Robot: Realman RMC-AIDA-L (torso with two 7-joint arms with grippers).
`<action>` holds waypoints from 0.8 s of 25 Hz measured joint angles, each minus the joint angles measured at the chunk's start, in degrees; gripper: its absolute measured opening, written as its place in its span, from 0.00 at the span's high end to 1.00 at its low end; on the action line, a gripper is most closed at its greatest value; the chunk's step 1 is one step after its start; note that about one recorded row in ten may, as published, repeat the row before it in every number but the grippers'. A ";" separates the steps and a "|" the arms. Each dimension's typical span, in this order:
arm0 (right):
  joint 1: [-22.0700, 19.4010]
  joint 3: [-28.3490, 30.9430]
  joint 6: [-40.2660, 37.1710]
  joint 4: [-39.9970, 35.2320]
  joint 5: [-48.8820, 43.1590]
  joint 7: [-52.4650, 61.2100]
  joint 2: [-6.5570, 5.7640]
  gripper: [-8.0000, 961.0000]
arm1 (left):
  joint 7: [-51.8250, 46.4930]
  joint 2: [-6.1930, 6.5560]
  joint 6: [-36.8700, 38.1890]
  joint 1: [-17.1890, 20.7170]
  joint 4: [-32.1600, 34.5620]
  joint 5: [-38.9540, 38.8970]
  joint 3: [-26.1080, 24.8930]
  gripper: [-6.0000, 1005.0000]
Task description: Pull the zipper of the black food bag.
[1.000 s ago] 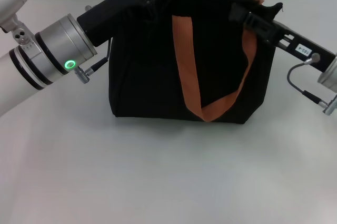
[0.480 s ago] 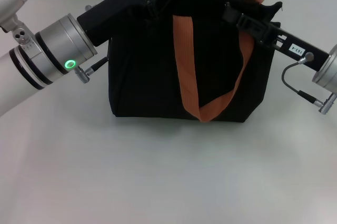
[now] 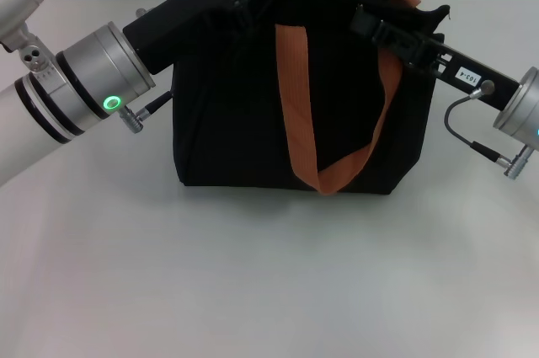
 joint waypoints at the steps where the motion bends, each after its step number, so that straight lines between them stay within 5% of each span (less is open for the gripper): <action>1: 0.15 -0.03 0.00 0.00 -0.07 0.00 0.00 0.75 | 0.00 0.00 0.00 0.05 0.00 0.00 0.00 0.96; 11: -0.27 0.23 -0.08 0.10 0.07 0.99 0.00 0.82 | 0.00 0.00 0.01 0.12 0.00 0.00 0.00 0.96; 13: -0.14 -0.03 -0.47 -0.13 0.00 1.00 0.00 0.99 | 0.00 0.00 0.02 0.12 0.00 0.00 0.01 0.96; 20: 0.27 -0.71 -0.98 -0.27 -0.09 0.90 -0.04 0.99 | 0.00 0.00 0.06 0.09 0.00 0.01 0.00 0.96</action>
